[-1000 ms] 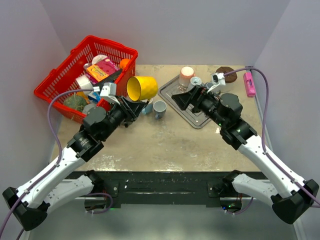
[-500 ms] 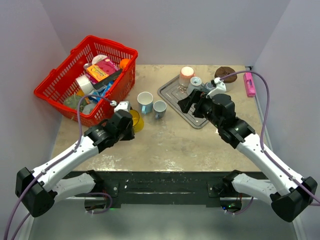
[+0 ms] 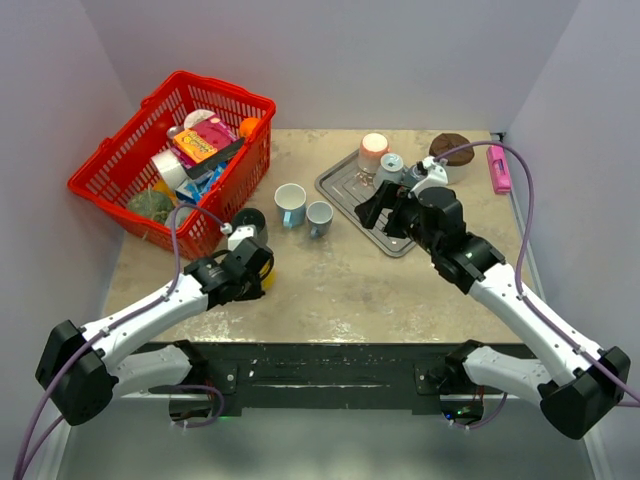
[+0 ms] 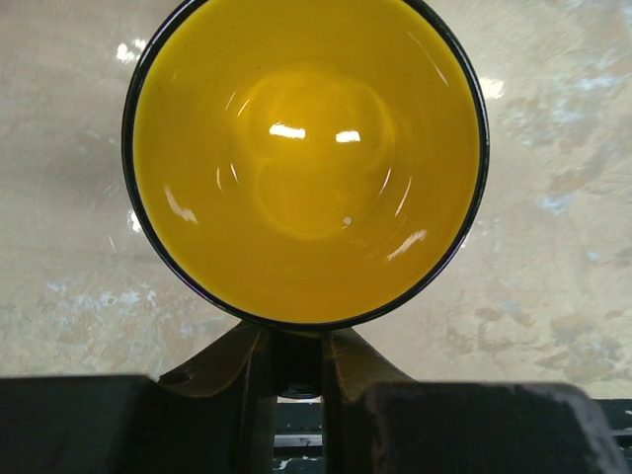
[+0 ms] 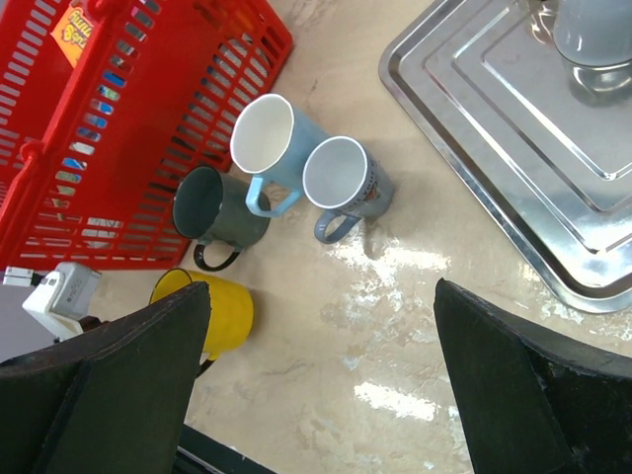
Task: Turn the mug right side up
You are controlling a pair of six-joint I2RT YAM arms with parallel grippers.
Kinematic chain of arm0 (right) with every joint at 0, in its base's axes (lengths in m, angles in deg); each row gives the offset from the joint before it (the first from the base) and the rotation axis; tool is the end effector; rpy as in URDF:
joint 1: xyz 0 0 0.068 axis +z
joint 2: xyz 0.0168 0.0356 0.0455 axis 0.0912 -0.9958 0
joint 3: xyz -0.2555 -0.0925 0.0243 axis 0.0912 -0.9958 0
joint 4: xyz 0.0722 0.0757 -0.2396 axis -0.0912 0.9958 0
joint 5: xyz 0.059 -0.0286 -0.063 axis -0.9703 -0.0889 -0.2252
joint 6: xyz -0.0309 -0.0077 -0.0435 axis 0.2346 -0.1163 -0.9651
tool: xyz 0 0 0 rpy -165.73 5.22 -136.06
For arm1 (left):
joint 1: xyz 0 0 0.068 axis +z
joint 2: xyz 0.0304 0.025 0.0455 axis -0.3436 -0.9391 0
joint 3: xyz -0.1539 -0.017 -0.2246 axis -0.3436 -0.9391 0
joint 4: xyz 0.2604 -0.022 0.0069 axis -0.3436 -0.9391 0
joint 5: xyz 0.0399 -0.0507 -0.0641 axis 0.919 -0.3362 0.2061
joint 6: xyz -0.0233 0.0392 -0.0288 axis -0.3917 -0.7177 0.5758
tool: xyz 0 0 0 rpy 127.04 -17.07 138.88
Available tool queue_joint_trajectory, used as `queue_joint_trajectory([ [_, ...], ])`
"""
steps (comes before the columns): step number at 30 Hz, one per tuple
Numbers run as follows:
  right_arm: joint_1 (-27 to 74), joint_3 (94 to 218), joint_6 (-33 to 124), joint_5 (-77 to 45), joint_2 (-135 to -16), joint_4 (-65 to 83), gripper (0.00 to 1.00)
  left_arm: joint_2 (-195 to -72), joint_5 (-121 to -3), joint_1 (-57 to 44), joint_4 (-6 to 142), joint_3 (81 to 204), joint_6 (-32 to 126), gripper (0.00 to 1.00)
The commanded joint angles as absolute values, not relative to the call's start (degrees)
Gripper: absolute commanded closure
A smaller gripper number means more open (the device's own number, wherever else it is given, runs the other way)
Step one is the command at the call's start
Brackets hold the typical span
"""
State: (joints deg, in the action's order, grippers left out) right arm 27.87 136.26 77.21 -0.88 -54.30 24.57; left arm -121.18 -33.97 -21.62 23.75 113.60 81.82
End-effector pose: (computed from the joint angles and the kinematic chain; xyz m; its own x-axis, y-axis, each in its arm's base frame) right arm 0.2014 0.1262 0.3490 -0.4967 0.4098 -0.7651 -0.1761 0.8156 0.5512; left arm 0.1581 -0.1246 0.2272 -0.8206 -0.1767 -0.5434 -0.1253 0.9835 -0.1306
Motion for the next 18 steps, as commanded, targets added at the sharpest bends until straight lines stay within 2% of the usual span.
queue_joint_trajectory([
  [1,27.9,138.0,76.0,0.9,-55.3,24.0,0.01,-119.2,-29.2,-22.0,24.9,111.8,86.8,1.0],
  [14,27.6,138.4,76.0,2.2,-57.7,25.3,0.01,-120.1,-21.5,-22.1,25.7,106.4,92.3,1.0],
  [17,27.4,137.8,75.8,3.7,-58.2,26.1,0.01,-120.3,-20.1,-22.0,25.2,106.5,93.1,0.87],
  [18,27.3,137.5,75.7,4.8,-58.2,26.2,0.01,-120.1,-20.0,-22.0,25.0,106.6,93.1,0.74],
])
